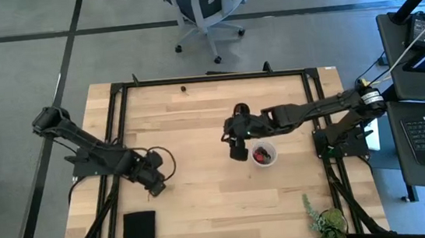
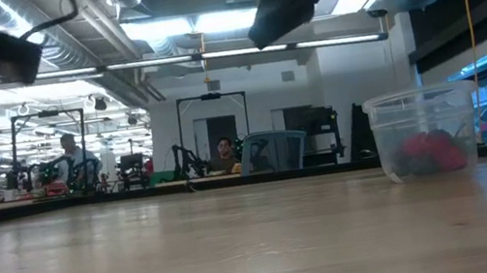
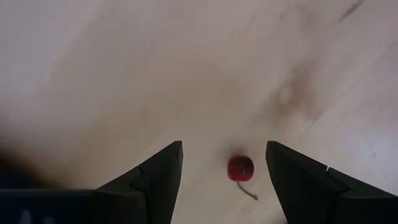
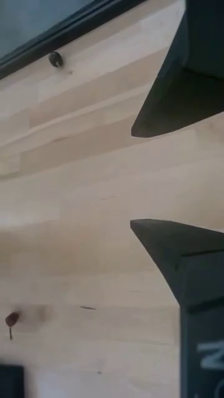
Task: Pick and placing Produce into tupperware
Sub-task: Put the red cherry into the transparent bucket
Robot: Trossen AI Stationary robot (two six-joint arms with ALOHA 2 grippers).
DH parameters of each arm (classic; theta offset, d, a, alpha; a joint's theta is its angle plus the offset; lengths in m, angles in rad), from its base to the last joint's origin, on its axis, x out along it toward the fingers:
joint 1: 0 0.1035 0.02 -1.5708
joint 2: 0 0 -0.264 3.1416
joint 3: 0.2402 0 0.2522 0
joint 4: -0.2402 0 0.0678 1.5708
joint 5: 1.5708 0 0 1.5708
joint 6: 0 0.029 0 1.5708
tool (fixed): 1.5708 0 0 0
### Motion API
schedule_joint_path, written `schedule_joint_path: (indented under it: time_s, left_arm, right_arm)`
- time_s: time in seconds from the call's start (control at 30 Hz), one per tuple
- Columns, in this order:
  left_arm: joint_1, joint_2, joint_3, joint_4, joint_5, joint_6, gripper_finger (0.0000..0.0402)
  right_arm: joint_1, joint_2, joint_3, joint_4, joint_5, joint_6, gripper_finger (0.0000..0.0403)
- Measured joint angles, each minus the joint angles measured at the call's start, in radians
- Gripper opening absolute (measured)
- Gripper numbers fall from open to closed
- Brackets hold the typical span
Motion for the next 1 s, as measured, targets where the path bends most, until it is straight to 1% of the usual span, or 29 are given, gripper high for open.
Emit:
schedule_joint_path:
  time_s: [0.17, 0.33, 0.57, 0.67, 0.83, 1.0]
  left_arm:
    - [-0.058, 0.0, -0.071, 0.11, 0.02, -0.089, 0.0223]
    - [-0.094, 0.021, -0.095, 0.125, 0.057, -0.175, 0.0216]
    - [-0.102, 0.151, -0.096, 0.172, 0.103, -0.164, 0.0203]
    - [-0.102, 0.199, -0.096, 0.176, 0.149, -0.164, 0.0199]
    - [-0.101, 0.224, -0.091, 0.18, 0.175, -0.164, 0.0188]
    - [-0.101, 0.218, -0.092, 0.187, 0.182, -0.175, 0.0162]
  right_arm:
    - [-0.027, 0.0, 0.0, 0.001, -0.003, 0.006, 0.0228]
    - [-0.039, 0.0, 0.0, 0.001, -0.004, 0.01, 0.0228]
    - [-0.039, 0.0, 0.0, 0.005, -0.004, 0.009, 0.0228]
    - [-0.039, 0.0, 0.0, 0.007, -0.004, 0.009, 0.0228]
    - [-0.039, 0.0, 0.0, 0.008, -0.004, 0.011, 0.0228]
    - [-0.039, 0.0, 0.0, 0.009, -0.004, 0.011, 0.0228]
